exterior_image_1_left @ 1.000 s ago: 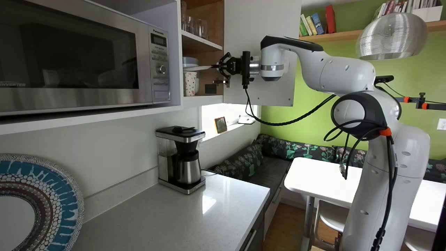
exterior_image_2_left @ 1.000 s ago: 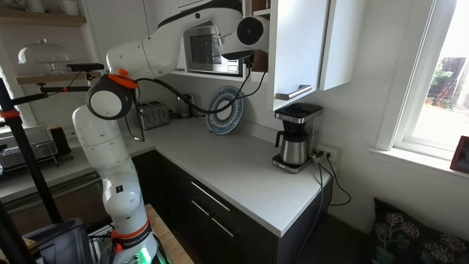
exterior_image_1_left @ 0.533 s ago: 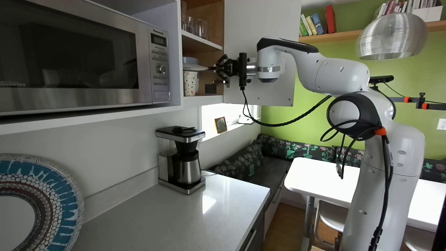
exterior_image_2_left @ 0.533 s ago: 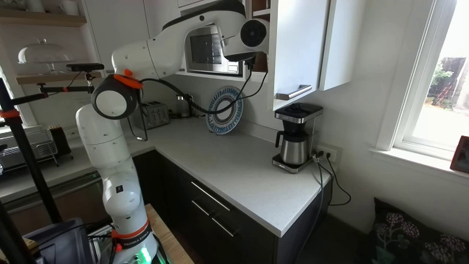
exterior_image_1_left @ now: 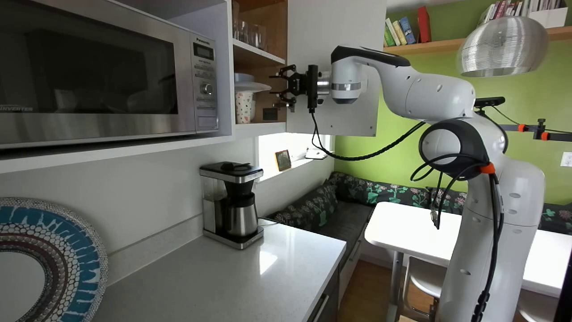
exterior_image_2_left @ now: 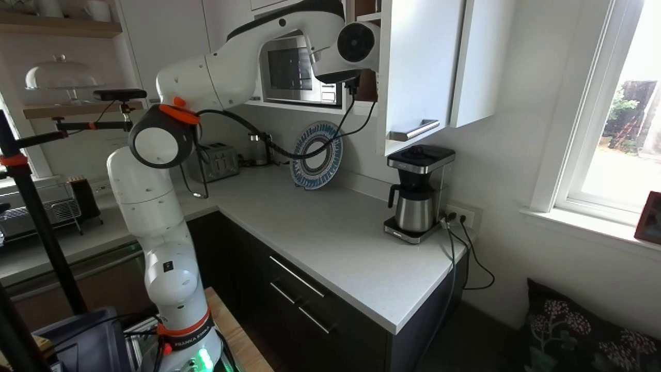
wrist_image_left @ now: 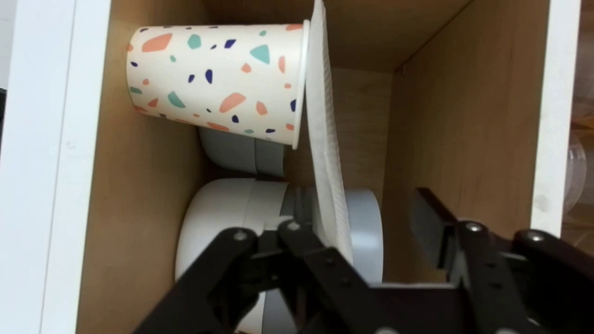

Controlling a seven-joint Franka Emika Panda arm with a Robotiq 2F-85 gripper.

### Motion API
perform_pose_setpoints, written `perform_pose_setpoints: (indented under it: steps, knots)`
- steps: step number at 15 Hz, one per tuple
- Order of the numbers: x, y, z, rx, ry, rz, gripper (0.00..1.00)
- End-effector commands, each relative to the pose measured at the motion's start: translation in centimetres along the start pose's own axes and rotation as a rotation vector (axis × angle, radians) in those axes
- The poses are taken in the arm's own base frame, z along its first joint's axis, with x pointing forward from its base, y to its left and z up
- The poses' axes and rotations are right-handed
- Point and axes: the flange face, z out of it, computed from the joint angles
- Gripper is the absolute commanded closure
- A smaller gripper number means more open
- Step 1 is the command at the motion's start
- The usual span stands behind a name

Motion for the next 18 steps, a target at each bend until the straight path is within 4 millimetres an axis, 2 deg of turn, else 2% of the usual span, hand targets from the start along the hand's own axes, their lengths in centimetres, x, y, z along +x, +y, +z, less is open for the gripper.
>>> perform_pose_setpoints:
  steps: [1,2,3,12,18]
  knots:
    - [-0.2,-0.9,-0.8,0.006,0.018,0.007,0.09]
    - [-0.5,-1.0,-1.1,-0.003,0.014,0.005,0.02]
    - [-0.7,-1.1,-1.4,-0.023,0.019,-0.010,0.00]
    - [-1.7,-2.8,-6.7,-0.252,0.105,-0.197,0.00]
    - [-5.1,-3.4,-10.4,-0.487,0.018,-0.413,0.00]
